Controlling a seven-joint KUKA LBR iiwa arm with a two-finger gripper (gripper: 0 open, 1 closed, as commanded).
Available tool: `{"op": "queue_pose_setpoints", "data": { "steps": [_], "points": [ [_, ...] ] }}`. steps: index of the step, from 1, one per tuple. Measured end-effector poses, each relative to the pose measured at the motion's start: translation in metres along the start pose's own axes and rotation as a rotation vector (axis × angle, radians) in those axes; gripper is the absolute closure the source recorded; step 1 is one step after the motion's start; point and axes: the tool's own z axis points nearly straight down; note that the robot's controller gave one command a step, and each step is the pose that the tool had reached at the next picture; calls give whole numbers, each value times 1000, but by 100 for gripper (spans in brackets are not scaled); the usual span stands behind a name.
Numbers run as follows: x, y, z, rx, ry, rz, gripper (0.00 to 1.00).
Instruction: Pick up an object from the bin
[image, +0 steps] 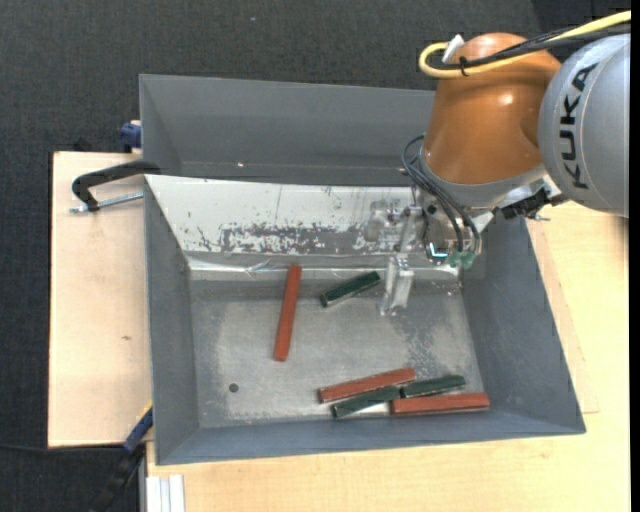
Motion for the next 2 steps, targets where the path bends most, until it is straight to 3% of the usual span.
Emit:
{"op": "queue_pose_setpoints", "data": {
  "steps": [1, 2],
  "points": [
    [-1, 0, -5, 0, -9, 1, 0],
    [-11, -8, 41, 0, -14, -67, 0]
  ]
}}
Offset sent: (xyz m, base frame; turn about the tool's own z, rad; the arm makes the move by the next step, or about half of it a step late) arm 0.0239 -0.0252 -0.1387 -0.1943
